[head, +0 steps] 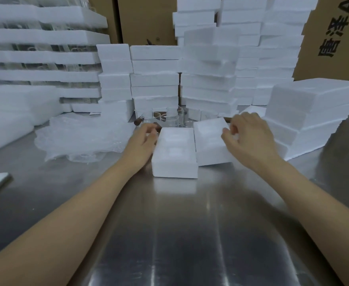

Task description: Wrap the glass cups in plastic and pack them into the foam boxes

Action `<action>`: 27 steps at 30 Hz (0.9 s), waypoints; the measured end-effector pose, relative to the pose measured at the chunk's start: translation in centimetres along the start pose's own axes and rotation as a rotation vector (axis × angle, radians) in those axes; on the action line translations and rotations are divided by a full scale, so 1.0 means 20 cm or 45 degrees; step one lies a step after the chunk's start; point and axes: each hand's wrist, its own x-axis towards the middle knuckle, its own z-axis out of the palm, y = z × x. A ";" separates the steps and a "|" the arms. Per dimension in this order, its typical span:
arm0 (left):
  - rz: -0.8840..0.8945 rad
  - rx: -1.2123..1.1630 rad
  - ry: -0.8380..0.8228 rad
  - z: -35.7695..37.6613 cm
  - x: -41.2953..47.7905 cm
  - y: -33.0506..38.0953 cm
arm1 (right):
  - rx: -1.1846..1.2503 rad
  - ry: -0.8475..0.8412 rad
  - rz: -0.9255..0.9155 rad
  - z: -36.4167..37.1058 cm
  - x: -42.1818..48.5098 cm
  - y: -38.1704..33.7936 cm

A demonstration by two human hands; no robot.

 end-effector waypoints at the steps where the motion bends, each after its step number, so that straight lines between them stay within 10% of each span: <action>1: -0.043 0.083 0.038 0.00 0.02 -0.01 | 0.128 -0.018 -0.115 0.00 -0.01 -0.03; 8: 0.002 0.608 -0.017 0.06 0.13 -0.04 | 0.162 -0.740 -0.456 -0.01 -0.12 -0.23; 27: 0.012 0.665 0.293 0.10 0.18 -0.04 | 0.266 -0.799 -0.402 0.03 -0.06 -0.06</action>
